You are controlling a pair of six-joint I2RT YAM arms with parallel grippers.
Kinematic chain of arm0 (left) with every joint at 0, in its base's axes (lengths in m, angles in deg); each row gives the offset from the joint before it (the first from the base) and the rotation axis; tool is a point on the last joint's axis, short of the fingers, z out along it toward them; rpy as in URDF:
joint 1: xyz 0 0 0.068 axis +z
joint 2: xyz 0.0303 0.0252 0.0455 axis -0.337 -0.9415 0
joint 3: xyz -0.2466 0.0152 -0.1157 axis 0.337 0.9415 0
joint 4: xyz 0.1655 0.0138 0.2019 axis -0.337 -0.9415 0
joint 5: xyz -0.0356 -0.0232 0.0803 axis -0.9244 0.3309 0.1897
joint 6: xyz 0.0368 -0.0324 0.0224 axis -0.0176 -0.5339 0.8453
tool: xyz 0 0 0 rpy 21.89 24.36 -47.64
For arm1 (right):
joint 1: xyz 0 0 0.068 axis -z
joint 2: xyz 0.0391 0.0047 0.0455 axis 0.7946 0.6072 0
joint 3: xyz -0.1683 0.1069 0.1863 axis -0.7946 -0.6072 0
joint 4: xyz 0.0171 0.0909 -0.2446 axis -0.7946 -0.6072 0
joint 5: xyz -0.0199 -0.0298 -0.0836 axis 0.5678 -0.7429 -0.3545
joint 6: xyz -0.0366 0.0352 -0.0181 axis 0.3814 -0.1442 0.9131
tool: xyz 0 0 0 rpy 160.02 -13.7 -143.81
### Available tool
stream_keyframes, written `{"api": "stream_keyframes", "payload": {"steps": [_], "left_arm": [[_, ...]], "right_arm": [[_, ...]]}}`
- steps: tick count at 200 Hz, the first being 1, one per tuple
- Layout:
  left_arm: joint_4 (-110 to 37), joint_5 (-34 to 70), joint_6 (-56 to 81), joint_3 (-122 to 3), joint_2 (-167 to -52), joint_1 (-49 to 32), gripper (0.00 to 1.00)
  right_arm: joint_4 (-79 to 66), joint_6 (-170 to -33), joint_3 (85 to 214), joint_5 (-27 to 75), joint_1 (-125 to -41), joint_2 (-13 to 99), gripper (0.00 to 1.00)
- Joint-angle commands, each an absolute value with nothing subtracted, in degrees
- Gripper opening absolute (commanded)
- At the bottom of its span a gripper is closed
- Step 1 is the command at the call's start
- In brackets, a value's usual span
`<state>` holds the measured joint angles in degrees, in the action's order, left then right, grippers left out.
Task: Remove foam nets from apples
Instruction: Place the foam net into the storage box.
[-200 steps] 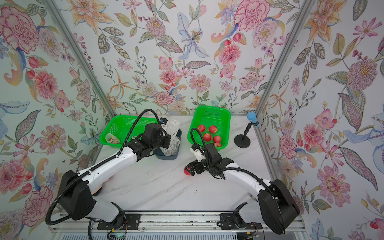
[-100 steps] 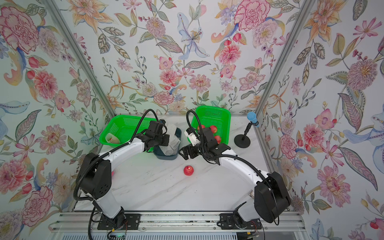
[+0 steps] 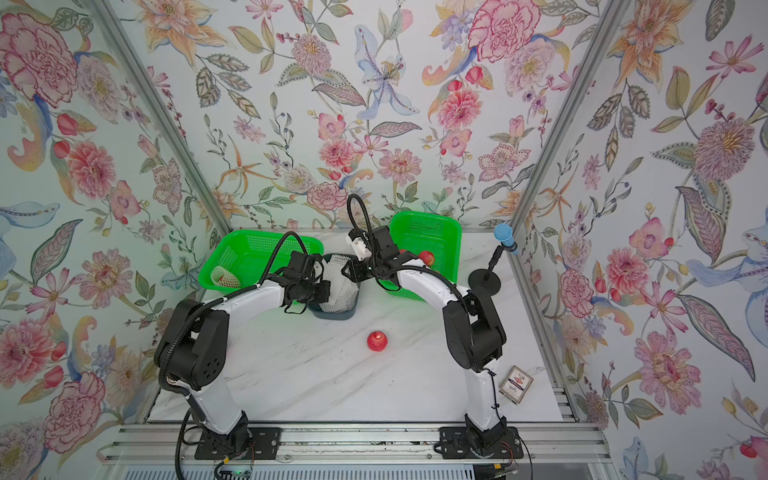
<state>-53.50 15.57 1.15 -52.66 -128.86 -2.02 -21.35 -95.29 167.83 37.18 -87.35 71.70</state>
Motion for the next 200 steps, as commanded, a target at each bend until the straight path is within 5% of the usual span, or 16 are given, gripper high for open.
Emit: {"api": "stream_keyframes", "payload": {"steps": [1, 121, 200], "left_arm": [[-50.74, 12.07, 0.5, -51.65, -128.11, -1.46, 0.01], [-49.82, 10.79, 0.58, -50.84, -125.79, -1.15, 0.14], [-56.27, 14.36, 1.14, -49.24, -109.95, 2.72, 0.99]], "right_arm": [[-22.21, -96.25, 171.86, 39.37, -87.89, 74.09, 0.3], [-30.01, -102.58, 190.94, 34.18, -89.39, 97.02, 0.29], [-35.34, -102.25, 197.63, 29.95, -91.32, 101.9, 0.29]]}}
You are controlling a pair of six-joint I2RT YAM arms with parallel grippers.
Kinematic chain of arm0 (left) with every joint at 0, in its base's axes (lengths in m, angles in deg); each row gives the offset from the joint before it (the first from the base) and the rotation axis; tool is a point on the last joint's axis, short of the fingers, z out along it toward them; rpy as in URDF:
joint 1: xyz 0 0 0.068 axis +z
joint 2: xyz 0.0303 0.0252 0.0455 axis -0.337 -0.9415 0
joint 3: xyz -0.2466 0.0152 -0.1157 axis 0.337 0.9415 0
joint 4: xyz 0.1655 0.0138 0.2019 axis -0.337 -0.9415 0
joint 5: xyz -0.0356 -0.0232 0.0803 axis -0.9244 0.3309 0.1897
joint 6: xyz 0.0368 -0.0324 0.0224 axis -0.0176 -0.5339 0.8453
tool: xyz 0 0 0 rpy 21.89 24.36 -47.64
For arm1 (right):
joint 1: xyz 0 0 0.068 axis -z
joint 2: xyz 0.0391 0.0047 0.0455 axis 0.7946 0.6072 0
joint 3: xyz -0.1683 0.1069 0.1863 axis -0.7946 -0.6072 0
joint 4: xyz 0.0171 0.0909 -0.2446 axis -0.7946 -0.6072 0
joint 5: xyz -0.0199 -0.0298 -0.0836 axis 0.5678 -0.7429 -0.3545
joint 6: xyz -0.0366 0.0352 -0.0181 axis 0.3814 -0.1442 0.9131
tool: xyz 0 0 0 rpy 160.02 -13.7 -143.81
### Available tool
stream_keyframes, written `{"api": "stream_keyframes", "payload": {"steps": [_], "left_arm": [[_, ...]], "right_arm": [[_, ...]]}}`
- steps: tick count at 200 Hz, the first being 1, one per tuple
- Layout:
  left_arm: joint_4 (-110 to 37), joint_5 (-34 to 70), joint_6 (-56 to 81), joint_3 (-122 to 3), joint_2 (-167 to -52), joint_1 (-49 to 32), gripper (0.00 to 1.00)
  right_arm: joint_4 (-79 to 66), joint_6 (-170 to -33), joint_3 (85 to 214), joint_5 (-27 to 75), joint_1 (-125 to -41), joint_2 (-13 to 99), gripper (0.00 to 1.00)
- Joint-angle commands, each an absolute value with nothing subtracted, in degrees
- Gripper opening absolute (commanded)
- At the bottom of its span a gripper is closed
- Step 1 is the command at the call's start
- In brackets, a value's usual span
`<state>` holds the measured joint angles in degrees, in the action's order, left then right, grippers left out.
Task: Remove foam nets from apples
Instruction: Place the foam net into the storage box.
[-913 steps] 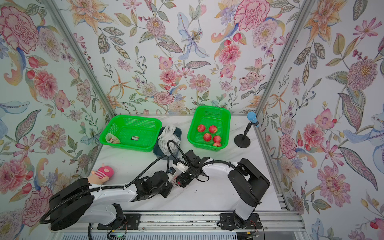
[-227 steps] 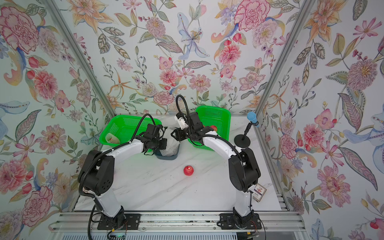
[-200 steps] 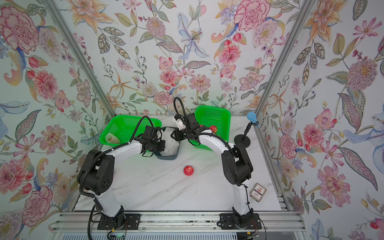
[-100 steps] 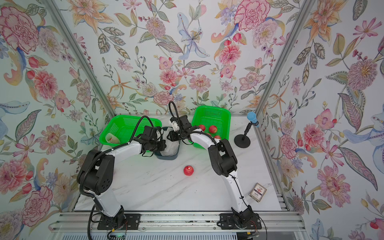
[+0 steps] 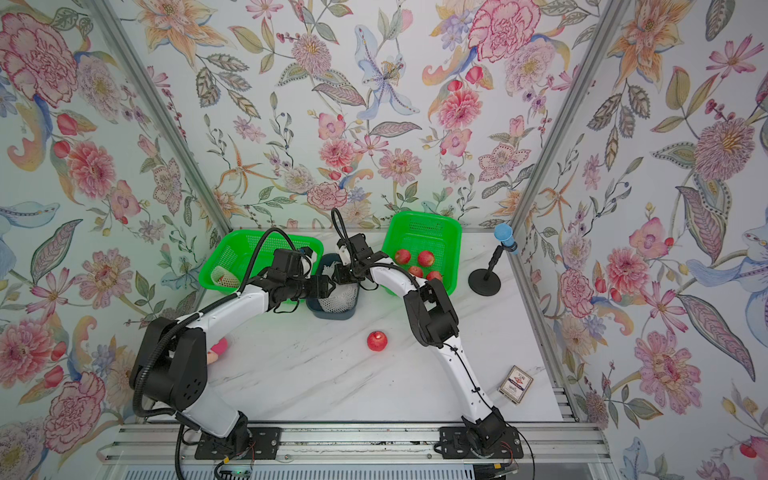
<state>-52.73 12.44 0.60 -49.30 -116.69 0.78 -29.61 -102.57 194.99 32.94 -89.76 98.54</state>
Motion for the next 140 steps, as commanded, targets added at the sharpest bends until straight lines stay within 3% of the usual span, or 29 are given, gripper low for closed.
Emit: {"api": "stream_keyframes", "payload": {"steps": [1, 93, 140], "left_arm": [[-56.4, 14.38, 1.2, -49.24, -109.76, 2.86, 0.99], [-60.18, 14.17, 2.13, -45.09, -98.6, 6.87, 0.99], [-59.52, 14.11, 2.21, -43.09, -96.73, 7.23, 0.99]], "right_arm": [[-35.5, -102.18, 197.75, 29.94, -91.39, 101.99, 0.29], [-34.82, -95.61, 197.53, 28.48, -97.06, 93.42, 0.32], [-34.45, -94.05, 190.65, 24.12, -97.11, 84.38, 0.47]]}}
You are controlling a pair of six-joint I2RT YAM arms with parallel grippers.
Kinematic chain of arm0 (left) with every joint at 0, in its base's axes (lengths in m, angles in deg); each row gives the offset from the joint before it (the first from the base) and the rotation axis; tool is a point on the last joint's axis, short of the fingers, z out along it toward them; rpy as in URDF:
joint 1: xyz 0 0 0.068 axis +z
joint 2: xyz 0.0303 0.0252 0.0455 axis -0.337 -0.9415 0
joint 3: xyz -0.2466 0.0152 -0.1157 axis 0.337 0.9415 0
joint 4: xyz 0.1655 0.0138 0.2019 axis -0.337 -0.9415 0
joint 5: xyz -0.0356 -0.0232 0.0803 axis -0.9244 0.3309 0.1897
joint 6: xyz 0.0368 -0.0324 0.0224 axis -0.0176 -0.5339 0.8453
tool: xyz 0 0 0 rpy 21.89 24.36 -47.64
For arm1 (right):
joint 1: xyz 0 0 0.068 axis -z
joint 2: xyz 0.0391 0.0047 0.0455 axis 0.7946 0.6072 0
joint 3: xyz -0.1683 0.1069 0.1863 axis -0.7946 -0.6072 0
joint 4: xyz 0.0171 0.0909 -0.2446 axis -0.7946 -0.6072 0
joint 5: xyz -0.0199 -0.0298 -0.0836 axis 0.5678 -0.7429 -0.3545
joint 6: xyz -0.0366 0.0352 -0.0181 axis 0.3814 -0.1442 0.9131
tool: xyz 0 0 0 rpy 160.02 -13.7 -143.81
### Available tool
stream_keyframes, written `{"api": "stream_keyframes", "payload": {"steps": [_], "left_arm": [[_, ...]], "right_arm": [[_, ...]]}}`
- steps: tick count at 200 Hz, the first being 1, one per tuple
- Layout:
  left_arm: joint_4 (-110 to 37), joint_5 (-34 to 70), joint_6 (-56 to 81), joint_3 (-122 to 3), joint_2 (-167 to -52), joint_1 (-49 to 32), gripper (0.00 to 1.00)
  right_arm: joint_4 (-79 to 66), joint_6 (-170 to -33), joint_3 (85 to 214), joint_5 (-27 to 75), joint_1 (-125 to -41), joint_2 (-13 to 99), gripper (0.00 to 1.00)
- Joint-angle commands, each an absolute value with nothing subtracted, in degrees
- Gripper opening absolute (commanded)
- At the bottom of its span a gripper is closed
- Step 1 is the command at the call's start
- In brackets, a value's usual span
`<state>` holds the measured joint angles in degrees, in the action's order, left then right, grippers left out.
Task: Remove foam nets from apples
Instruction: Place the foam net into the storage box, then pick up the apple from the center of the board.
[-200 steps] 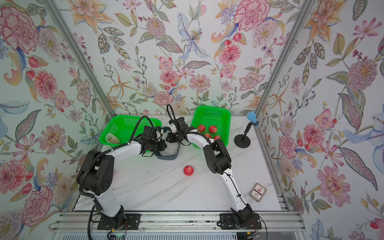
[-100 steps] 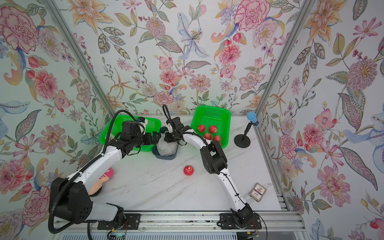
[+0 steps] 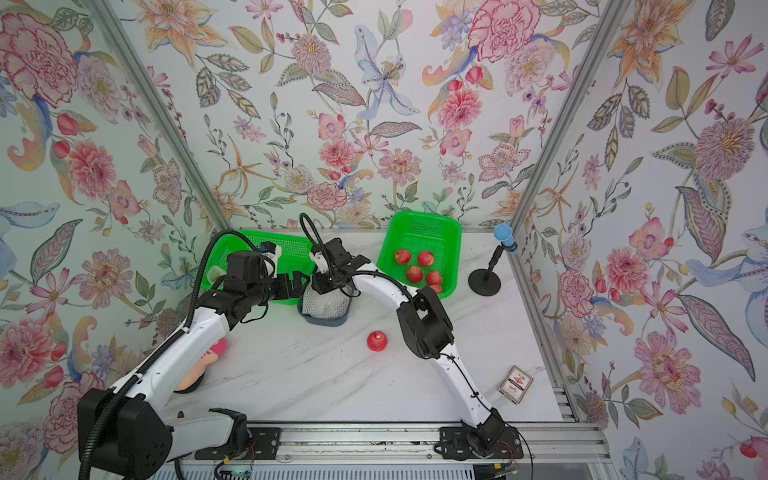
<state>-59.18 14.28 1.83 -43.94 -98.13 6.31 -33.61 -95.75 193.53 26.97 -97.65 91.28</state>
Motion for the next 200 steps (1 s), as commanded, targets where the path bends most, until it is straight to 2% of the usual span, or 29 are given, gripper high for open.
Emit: {"api": "stream_keyframes", "payload": {"steps": [1, 42, 89, 101, 153, 200], "left_arm": [[-59.52, 14.17, 2.21, -43.05, -96.74, 7.27, 0.99], [-58.31, 13.32, 1.85, -42.83, -96.99, 7.7, 0.99], [-58.18, 13.92, 1.62, -42.04, -96.38, 8.22, 0.99], [-58.28, 13.87, 1.74, -41.88, -96.7, 8.36, 0.99], [-58.2, 15.4, 1.66, -41.44, -97.27, 8.71, 0.99], [-57.06, 15.22, 0.61, -40.5, -96.57, 8.81, 0.99]], "right_arm": [[-34.44, -93.99, 190.52, 24.04, -97.1, 84.22, 0.47], [-33.03, -92.64, 182.9, 21.94, -97.24, 75.81, 0.76], [-27.49, -93.18, 162.41, 14.92, -98.14, 60.92, 0.97], [-26.92, -93.47, 156.96, 13.15, -98.15, 57.27, 1.0], [-21.27, -95.53, 134.76, 12.44, -99.38, 47.85, 0.99], [-18.09, -97.09, 128.11, 10.13, -100.25, 48.24, 0.99]]}}
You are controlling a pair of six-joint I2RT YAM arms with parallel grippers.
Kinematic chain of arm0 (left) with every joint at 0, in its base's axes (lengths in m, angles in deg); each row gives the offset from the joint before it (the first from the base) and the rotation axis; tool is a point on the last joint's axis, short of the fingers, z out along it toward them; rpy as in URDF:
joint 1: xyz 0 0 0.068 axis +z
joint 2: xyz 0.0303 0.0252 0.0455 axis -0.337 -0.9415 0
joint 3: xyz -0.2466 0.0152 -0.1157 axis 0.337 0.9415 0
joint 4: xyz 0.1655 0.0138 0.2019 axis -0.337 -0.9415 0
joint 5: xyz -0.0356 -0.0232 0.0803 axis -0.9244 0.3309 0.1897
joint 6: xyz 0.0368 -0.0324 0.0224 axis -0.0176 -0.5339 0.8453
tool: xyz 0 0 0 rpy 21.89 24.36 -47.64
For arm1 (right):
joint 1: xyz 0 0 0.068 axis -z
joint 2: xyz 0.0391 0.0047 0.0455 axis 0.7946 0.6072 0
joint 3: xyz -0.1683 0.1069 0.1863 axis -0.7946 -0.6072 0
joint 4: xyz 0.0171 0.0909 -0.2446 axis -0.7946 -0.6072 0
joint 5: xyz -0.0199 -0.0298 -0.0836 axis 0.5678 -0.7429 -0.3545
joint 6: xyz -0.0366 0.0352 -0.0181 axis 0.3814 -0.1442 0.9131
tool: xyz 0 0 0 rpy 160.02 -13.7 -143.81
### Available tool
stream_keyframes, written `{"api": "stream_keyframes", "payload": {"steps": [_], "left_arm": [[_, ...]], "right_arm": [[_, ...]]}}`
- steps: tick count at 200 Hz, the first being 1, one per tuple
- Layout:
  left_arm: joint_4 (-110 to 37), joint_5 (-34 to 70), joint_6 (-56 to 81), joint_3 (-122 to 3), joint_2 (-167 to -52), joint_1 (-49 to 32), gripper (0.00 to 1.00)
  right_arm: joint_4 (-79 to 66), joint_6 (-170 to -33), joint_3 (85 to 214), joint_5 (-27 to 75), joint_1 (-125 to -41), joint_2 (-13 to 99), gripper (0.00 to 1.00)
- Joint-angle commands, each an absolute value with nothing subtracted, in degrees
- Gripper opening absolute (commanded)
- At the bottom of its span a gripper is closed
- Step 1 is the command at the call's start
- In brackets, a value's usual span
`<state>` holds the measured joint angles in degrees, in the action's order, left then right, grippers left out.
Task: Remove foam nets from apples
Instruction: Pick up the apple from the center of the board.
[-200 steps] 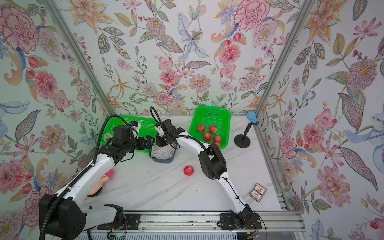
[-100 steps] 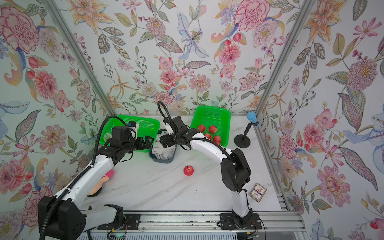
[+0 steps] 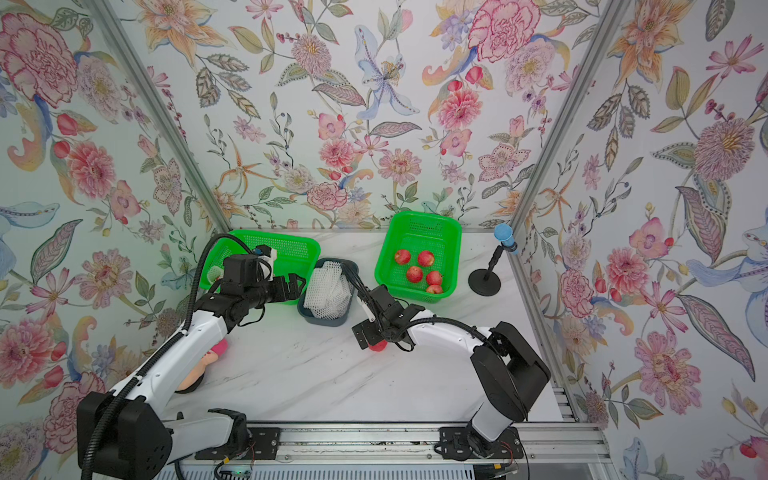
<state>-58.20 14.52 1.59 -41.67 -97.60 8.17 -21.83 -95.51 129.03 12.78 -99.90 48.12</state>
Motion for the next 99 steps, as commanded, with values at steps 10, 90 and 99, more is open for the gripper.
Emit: {"api": "stream_keyframes", "payload": {"steps": [10, 90, 99], "left_arm": [[-57.08, 15.11, 0.55, -40.29, -96.4, 8.8, 0.99], [-59.34, 17.57, 1.94, -40.25, -95.75, 9.23, 0.99], [-59.34, 17.66, 1.91, -40.36, -95.99, 9.24, 0.99]], "right_arm": [[-17.98, -96.96, 127.87, 9.84, -100.49, 49.34, 0.99], [-17.73, -98.24, 124.42, 9.01, -101.88, 50.52, 0.84], [-17.4, -98.32, 124.03, 8.97, -101.89, 50.25, 0.79]]}}
